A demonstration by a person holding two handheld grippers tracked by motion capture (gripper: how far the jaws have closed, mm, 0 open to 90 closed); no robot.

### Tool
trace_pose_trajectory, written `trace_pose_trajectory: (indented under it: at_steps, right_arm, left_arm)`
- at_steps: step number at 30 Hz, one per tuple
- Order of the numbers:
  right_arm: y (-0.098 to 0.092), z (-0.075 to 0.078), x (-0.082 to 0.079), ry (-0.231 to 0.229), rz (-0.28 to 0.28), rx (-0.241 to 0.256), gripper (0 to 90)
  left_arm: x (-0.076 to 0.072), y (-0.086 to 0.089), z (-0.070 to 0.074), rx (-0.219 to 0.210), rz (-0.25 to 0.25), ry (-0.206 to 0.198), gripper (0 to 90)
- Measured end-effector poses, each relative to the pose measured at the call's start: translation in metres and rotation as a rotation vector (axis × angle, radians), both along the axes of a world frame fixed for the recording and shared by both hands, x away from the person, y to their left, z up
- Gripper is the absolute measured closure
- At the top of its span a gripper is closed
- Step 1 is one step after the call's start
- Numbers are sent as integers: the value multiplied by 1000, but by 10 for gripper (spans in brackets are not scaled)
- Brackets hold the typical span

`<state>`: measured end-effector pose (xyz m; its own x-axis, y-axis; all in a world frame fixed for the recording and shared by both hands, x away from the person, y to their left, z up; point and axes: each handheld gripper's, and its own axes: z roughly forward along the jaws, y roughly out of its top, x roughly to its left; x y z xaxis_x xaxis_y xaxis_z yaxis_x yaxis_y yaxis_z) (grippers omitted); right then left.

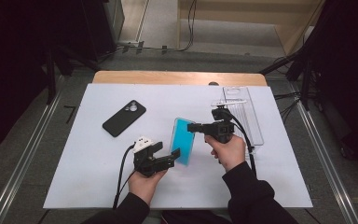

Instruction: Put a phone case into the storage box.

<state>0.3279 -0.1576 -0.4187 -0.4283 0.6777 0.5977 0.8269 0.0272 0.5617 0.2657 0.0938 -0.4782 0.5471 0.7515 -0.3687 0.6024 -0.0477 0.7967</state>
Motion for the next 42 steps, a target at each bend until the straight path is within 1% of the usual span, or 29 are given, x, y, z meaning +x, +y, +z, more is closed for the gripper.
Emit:
trace_pose_trajectory:
  at_steps: [2, 5, 7, 10, 11, 14, 15, 17, 20, 23, 25, 26, 28, 29, 31, 35, 38, 42]
  right_arm:
    - [0, 0, -1, -8, 8, -10, 779]
    - [1, 1, -2, -28, 19, -31, 779]
    - [0, 1, -3, -39, 29, -47, 779]
    - [0, 1, -4, -59, 42, -57, 779]
    - [-1, 2, -5, -73, 48, -58, 778]
    - [-4, 3, -7, -91, 59, -59, 778]
    - [-5, 4, -8, -103, 65, -63, 778]
    - [-6, 5, -10, -112, 75, -67, 778]
    - [-9, 5, -12, -129, 95, -72, 778]
    - [-11, 6, -14, -146, 114, -73, 777]
    - [-14, 7, -15, -155, 130, -74, 776]
    - [-14, 7, -15, -164, 133, -73, 776]
    - [-15, 8, -17, -197, 154, -83, 776]
    - [-15, 8, -17, -205, 160, -89, 776]
    - [-15, 9, -18, -212, 176, -98, 776]
    - [-16, 9, -19, -218, 226, -91, 776]
    - [-16, 8, -20, -236, 263, -91, 776]
    - [-18, 8, -20, -263, 308, -82, 776]
  left_arm:
    - [0, -1, 2, 22, -5, -6, 207]
    - [1, -2, 5, 44, -30, 9, 207]
    - [2, -2, 7, 39, -40, 17, 207]
    - [6, -2, 10, 50, -93, 48, 207]
    - [7, -2, 10, 48, -102, 55, 207]
    - [10, -1, 13, 40, -132, 76, 207]
    - [10, -1, 14, 41, -137, 80, 207]
    - [12, 0, 17, 45, -152, 79, 208]
    - [16, 1, 21, 55, -185, 93, 208]
    - [20, 4, 23, 48, -219, 113, 208]
    - [22, 4, 25, 49, -234, 112, 208]
    - [23, 4, 27, 57, -251, 111, 208]
    - [25, 4, 29, 66, -259, 110, 208]
    - [26, 4, 31, 66, -268, 109, 208]
    - [28, 6, 34, 60, -282, 105, 208]
    - [31, 8, 40, 65, -331, 88, 208]
    - [33, 9, 44, 81, -362, 75, 208]
    - [34, 10, 48, 74, -390, 72, 208]
